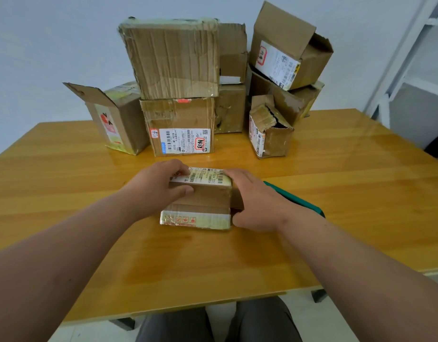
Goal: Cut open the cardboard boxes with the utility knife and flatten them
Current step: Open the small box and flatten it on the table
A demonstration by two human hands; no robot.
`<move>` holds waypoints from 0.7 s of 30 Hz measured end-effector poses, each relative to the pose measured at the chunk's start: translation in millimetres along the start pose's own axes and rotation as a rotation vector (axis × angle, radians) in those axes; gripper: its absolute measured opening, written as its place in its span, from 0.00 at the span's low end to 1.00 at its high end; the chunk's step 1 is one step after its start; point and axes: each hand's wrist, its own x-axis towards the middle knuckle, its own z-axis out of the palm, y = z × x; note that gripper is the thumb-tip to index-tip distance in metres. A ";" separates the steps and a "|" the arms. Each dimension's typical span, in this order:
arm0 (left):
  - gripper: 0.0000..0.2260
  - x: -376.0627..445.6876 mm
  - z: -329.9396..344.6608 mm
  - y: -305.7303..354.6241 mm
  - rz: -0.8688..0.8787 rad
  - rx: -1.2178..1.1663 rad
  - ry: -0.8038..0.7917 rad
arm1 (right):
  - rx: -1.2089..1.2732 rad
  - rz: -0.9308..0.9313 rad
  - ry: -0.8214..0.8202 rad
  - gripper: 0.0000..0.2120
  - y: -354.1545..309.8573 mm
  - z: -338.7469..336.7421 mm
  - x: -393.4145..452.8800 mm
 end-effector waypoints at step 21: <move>0.16 0.4 -5.6 12.8 -0.013 0.209 -0.082 | -0.007 0.088 0.103 0.19 -27.2 7.1 1.7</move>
